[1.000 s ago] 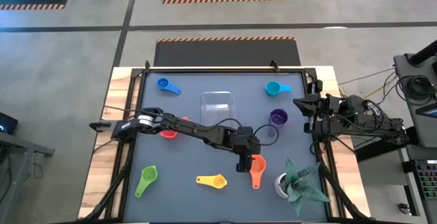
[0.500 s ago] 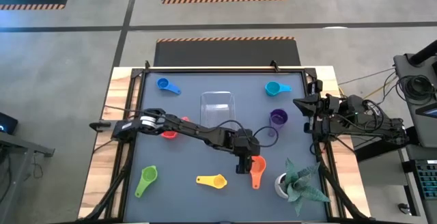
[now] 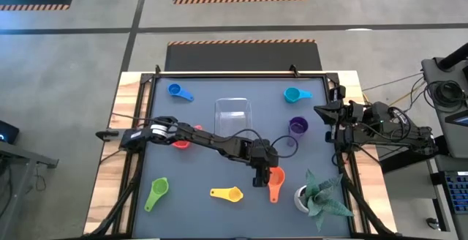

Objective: Nest measuring cups in basket
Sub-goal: Stack the orange measuring cup on top of the purple measuring cup

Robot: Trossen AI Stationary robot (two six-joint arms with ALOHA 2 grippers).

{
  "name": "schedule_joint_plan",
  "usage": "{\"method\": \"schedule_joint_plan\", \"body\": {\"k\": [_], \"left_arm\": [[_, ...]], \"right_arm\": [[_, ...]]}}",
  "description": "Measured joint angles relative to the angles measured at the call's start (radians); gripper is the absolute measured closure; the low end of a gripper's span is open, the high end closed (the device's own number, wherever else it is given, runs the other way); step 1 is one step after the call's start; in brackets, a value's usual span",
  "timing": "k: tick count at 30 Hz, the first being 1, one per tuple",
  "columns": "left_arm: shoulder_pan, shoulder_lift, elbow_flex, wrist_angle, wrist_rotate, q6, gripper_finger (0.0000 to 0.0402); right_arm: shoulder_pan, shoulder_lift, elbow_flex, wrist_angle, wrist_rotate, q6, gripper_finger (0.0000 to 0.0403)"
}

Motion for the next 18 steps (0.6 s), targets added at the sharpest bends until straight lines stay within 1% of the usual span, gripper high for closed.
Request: {"method": "schedule_joint_plan", "body": {"k": [5, 10, 18], "left_arm": [[0.000, 0.001, 0.000, -0.001, 0.004, -0.004, 0.0314], [0.000, 0.001, 0.000, -0.001, 0.005, -0.009, 0.0354], [0.000, 0.002, -0.001, 0.000, 0.005, -0.029, 0.0397]], "right_arm": [[0.000, 0.000, 0.000, 0.000, 0.000, 0.000, 0.0394], [0.000, 0.000, 0.000, 0.000, 0.000, 0.000, 0.0394], [0.000, 0.000, 0.000, 0.000, 0.000, -0.005, 0.0394]]}}
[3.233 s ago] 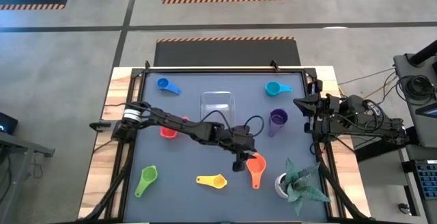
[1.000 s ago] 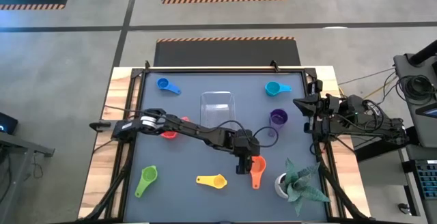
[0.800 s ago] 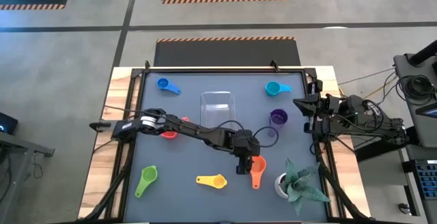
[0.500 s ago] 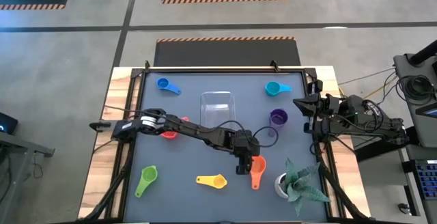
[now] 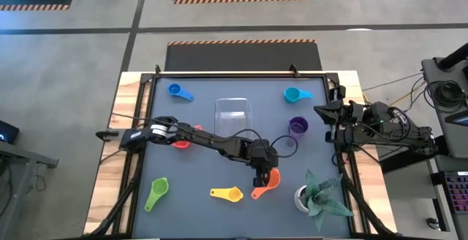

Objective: Nest measuring cups in basket
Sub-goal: Stack the orange measuring cup on top of the purple measuring cup

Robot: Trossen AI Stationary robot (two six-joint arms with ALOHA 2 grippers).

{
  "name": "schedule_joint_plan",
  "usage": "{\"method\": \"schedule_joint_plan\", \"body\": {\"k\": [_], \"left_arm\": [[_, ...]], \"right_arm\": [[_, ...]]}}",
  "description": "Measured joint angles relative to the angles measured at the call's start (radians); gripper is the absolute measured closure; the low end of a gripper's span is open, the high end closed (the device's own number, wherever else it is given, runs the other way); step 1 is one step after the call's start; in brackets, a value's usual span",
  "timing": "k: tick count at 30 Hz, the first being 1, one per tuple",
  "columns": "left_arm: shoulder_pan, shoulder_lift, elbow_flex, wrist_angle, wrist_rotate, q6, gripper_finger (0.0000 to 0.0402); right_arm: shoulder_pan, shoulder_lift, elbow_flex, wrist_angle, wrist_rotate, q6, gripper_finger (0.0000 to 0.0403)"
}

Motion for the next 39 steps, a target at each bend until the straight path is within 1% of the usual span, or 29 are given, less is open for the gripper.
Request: {"method": "schedule_joint_plan", "body": {"k": [11, 19, 28, 34, 39], "left_arm": [[0.000, -0.002, 0.000, 0.016, 0.000, -0.032, 0.0401], [0.015, -0.043, 0.012, 0.020, 0.001, -0.032, 0.0401], [0.048, -0.043, 0.134, -0.100, 0.001, 0.027, 0.0401], [0.081, -0.043, 0.221, -0.145, -0.002, 0.114, 0.0401], [0.115, -0.043, 0.255, -0.151, -0.004, 0.163, 0.0402]], "right_arm": [[0.000, 0.000, 0.000, 0.000, 0.000, 0.001, 0.0394], [0.000, 0.000, 0.000, 0.006, -0.001, 0.019, 0.0394], [0.000, -0.001, 0.000, 0.011, -0.001, 0.034, 0.0394], [0.000, -0.001, 0.024, -0.003, -0.001, 0.089, 0.0394], [0.000, -0.002, 0.061, -0.062, -0.001, 0.122, 0.0394]]}}
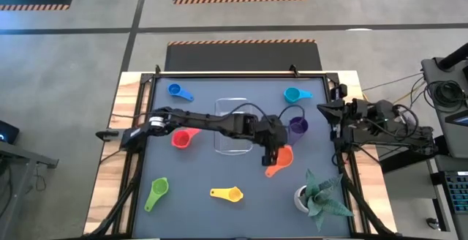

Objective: Nest measuring cups in basket
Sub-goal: Stack the orange measuring cup on top of the purple measuring cup

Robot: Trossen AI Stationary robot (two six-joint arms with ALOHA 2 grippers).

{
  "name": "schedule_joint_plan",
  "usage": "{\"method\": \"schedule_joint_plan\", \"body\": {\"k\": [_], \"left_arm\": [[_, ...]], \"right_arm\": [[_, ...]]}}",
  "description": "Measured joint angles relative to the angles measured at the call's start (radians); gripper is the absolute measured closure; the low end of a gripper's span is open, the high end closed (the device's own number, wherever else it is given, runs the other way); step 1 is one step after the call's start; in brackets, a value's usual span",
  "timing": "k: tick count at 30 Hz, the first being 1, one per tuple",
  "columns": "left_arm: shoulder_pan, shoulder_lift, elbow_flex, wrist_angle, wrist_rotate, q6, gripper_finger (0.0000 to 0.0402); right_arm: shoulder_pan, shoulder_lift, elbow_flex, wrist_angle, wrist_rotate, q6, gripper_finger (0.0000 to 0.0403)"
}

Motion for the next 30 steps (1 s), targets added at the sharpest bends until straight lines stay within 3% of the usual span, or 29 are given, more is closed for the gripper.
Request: {"method": "schedule_joint_plan", "body": {"k": [7, 20, 30], "left_arm": [[0.047, 0.000, 0.008, 0.035, 0.000, 0.040, 0.0402], [0.160, 0.003, 0.007, 0.142, 0.000, 0.001, 0.0402], [0.207, 0.005, -0.049, 0.287, 0.002, -0.013, 0.0401]], "right_arm": [[0.000, -0.018, 0.020, -0.011, -0.030, 0.043, 0.0394], [0.000, -0.180, 0.021, -0.049, -0.053, 0.063, 0.0394], [0.000, -0.160, 0.021, -0.056, -0.031, 0.061, 0.0394]]}}
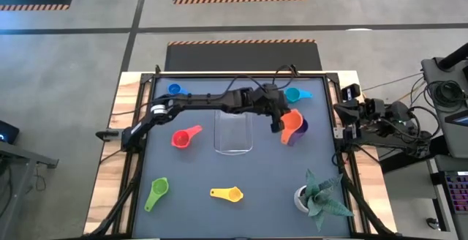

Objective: Nest measuring cups in basket
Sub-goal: Stack the orange measuring cup on top of the purple measuring cup

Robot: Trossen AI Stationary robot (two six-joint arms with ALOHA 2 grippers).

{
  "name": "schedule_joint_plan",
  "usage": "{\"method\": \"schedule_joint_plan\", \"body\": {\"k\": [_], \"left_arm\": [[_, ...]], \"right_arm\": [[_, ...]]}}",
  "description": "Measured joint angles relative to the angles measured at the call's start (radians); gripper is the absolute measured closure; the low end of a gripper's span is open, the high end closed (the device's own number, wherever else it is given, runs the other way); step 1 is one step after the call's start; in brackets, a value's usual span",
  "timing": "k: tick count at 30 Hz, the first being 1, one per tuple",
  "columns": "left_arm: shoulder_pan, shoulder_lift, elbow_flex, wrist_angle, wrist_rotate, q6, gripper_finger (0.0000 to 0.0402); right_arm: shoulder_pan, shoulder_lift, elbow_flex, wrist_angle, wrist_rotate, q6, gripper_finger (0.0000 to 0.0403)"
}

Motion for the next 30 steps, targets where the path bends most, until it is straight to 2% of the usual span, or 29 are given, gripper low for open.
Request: {"method": "schedule_joint_plan", "body": {"k": [5, 30], "left_arm": [[0.004, 0.025, -0.002, 0.072, 0.000, -0.009, 0.0401], [0.009, 0.107, -0.003, 0.147, 0.003, -0.081, 0.0401]], "right_arm": [[0.000, -0.001, 0.000, 0.001, 0.016, -0.008, 0.0394], [0.000, -0.002, 0.000, 0.002, 0.042, -0.023, 0.0394]]}}
